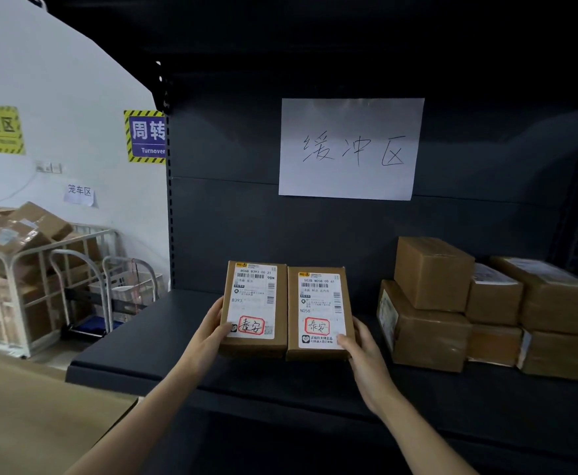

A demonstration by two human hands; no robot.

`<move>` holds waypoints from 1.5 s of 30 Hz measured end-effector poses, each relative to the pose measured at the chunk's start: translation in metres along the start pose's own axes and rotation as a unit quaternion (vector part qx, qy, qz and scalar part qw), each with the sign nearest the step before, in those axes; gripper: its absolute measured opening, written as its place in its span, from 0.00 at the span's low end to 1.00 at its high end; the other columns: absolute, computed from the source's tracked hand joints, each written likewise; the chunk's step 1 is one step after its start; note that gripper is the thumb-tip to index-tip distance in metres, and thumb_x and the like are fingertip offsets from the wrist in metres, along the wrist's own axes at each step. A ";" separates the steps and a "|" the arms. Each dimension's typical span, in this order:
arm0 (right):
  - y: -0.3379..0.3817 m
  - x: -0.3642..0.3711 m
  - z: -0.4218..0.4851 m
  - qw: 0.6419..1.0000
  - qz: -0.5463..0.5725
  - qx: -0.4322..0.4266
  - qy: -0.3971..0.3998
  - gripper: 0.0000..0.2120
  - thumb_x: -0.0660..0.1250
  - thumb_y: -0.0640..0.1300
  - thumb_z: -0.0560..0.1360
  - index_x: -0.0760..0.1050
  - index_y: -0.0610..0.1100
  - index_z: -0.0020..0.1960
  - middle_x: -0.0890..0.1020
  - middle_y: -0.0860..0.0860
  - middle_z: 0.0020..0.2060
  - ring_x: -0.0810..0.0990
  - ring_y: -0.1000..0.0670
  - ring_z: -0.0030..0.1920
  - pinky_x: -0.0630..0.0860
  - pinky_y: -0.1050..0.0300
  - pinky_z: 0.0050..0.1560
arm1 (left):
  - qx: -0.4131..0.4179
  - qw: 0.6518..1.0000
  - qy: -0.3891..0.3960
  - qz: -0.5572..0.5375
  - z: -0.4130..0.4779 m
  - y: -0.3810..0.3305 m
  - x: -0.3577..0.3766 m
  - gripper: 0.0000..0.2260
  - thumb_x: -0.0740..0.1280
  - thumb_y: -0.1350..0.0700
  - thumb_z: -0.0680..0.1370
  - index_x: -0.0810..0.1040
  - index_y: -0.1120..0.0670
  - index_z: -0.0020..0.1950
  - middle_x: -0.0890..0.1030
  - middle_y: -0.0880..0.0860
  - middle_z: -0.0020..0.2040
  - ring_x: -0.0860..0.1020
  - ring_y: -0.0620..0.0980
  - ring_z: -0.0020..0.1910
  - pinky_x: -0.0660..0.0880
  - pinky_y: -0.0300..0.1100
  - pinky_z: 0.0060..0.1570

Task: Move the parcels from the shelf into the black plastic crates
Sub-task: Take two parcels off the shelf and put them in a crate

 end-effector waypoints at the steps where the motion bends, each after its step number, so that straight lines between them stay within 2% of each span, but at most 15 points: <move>1: 0.000 0.003 -0.003 1.000 0.002 -0.004 0.007 0.21 0.66 0.46 0.75 0.65 0.59 0.65 0.78 0.54 0.60 0.73 0.51 0.64 0.63 0.43 0.71 | 0.009 1.000 -0.006 0.001 -0.005 -0.003 -0.002 0.20 0.57 0.62 0.80 0.61 0.44 0.69 0.76 0.49 0.60 0.76 0.44 0.56 0.73 0.34 0.49; 7: -0.003 0.030 -0.017 0.998 0.016 -0.024 0.056 0.18 0.66 0.45 0.75 0.69 0.66 0.57 0.81 0.58 0.56 0.76 0.54 0.61 0.67 0.45 0.68 | 0.036 0.998 -0.050 0.007 -0.042 -0.016 -0.026 0.21 0.56 0.64 0.80 0.63 0.42 0.67 0.79 0.43 0.57 0.80 0.42 0.53 0.77 0.33 0.47; 10: -0.003 0.051 -0.023 0.996 0.021 -0.028 0.077 0.18 0.66 0.45 0.74 0.69 0.66 0.56 0.81 0.58 0.55 0.77 0.53 0.61 0.68 0.45 0.68 | 0.034 0.997 -0.075 -0.002 -0.058 -0.021 -0.045 0.22 0.56 0.65 0.79 0.62 0.46 0.69 0.79 0.49 0.59 0.79 0.47 0.56 0.76 0.37 0.50; 12: -0.001 0.066 -0.026 0.995 0.021 -0.030 0.093 0.18 0.66 0.45 0.74 0.69 0.66 0.56 0.81 0.58 0.55 0.77 0.53 0.60 0.69 0.46 0.67 | 0.036 0.995 -0.094 -0.008 -0.068 -0.026 -0.059 0.22 0.56 0.66 0.79 0.62 0.47 0.69 0.78 0.50 0.58 0.78 0.46 0.54 0.76 0.34 0.47; 14: 0.001 0.083 -0.029 0.994 0.018 -0.032 0.107 0.17 0.66 0.45 0.75 0.69 0.66 0.55 0.82 0.59 0.54 0.77 0.55 0.59 0.70 0.49 0.65 | 0.034 0.993 -0.115 -0.009 -0.079 -0.029 -0.074 0.21 0.55 0.66 0.79 0.63 0.47 0.68 0.79 0.48 0.55 0.79 0.43 0.51 0.76 0.30 0.42; 17: 0.005 0.112 -0.036 0.991 0.016 -0.036 0.132 0.16 0.66 0.45 0.75 0.69 0.66 0.54 0.81 0.60 0.53 0.77 0.57 0.57 0.71 0.58 0.58 | 0.031 0.989 -0.142 -0.004 -0.097 -0.032 -0.099 0.21 0.55 0.65 0.80 0.63 0.47 0.69 0.79 0.48 0.55 0.79 0.43 0.50 0.76 0.29 0.41; 21: 0.011 0.153 -0.049 0.986 0.017 -0.039 0.163 0.17 0.65 0.46 0.75 0.69 0.66 0.56 0.82 0.62 0.52 0.79 0.62 0.54 0.72 0.65 0.48 | 0.026 0.984 -0.177 0.012 -0.122 -0.032 -0.138 0.20 0.56 0.63 0.80 0.62 0.47 0.70 0.79 0.48 0.54 0.79 0.42 0.49 0.76 0.31 0.43; 24: 0.015 0.186 -0.059 0.982 0.019 -0.042 0.182 0.17 0.65 0.45 0.75 0.69 0.65 0.56 0.82 0.61 0.52 0.80 0.62 0.53 0.74 0.64 0.47 | 0.021 0.978 -0.205 0.026 -0.145 -0.032 -0.172 0.20 0.58 0.60 0.79 0.62 0.48 0.71 0.80 0.49 0.55 0.80 0.45 0.51 0.75 0.35 0.46; 29: 0.020 0.260 -0.087 0.973 0.025 -0.048 0.226 0.17 0.65 0.45 0.76 0.68 0.63 0.58 0.82 0.60 0.52 0.80 0.63 0.51 0.73 0.68 0.46 | 0.019 0.967 -0.251 0.033 -0.189 -0.043 -0.239 0.19 0.58 0.62 0.79 0.64 0.48 0.68 0.80 0.48 0.51 0.82 0.41 0.45 0.78 0.33 0.40; 32: 0.021 0.310 -0.111 0.966 0.030 -0.048 0.253 0.17 0.64 0.43 0.76 0.68 0.62 0.59 0.83 0.61 0.50 0.80 0.64 0.50 0.75 0.69 0.42 | 0.016 0.961 -0.273 0.039 -0.222 -0.050 -0.283 0.21 0.58 0.62 0.79 0.63 0.51 0.71 0.80 0.49 0.55 0.81 0.45 0.50 0.77 0.35 0.44; 34: 0.021 0.342 -0.128 0.962 0.030 -0.048 0.268 0.17 0.64 0.43 0.76 0.69 0.63 0.57 0.83 0.60 0.50 0.81 0.62 0.50 0.76 0.67 0.44 | 0.016 0.957 -0.286 0.042 -0.246 -0.056 -0.311 0.21 0.58 0.62 0.79 0.63 0.51 0.71 0.80 0.48 0.54 0.81 0.43 0.49 0.78 0.33 0.42; 37: 0.021 0.389 -0.153 0.957 0.033 -0.043 0.285 0.18 0.65 0.43 0.76 0.69 0.63 0.59 0.82 0.57 0.54 0.80 0.56 0.55 0.75 0.56 0.56 | 0.017 0.950 -0.307 0.049 -0.283 -0.064 -0.350 0.20 0.58 0.64 0.79 0.65 0.50 0.69 0.80 0.47 0.51 0.82 0.39 0.44 0.77 0.30 0.38; 39: 0.020 0.421 -0.171 0.953 0.037 -0.038 0.299 0.19 0.64 0.43 0.76 0.69 0.61 0.62 0.81 0.55 0.55 0.79 0.54 0.56 0.75 0.53 0.58 | 0.013 0.945 -0.323 0.047 -0.307 -0.067 -0.378 0.20 0.58 0.64 0.79 0.65 0.51 0.69 0.80 0.48 0.52 0.82 0.39 0.43 0.77 0.29 0.37; 41: 0.019 0.453 -0.189 0.949 0.036 -0.037 0.312 0.18 0.64 0.43 0.76 0.69 0.60 0.62 0.81 0.54 0.55 0.79 0.53 0.56 0.75 0.52 0.58 | 0.010 0.940 -0.339 0.046 -0.332 -0.070 -0.407 0.20 0.58 0.65 0.79 0.65 0.52 0.70 0.80 0.49 0.52 0.82 0.39 0.42 0.77 0.29 0.36; 45: 0.019 0.517 -0.226 0.937 0.043 -0.043 0.344 0.18 0.64 0.40 0.76 0.68 0.58 0.61 0.80 0.52 0.58 0.79 0.54 0.56 0.75 0.58 0.54 | 0.010 0.928 -0.367 0.062 -0.384 -0.078 -0.458 0.20 0.58 0.65 0.79 0.65 0.52 0.70 0.80 0.48 0.52 0.82 0.39 0.43 0.77 0.29 0.38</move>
Point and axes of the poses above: each hand's wrist, its own z-axis towards the middle knuckle, its own x-axis out of the palm, y = z × x, the point moved 9 cm from there along z, towards the middle knuckle
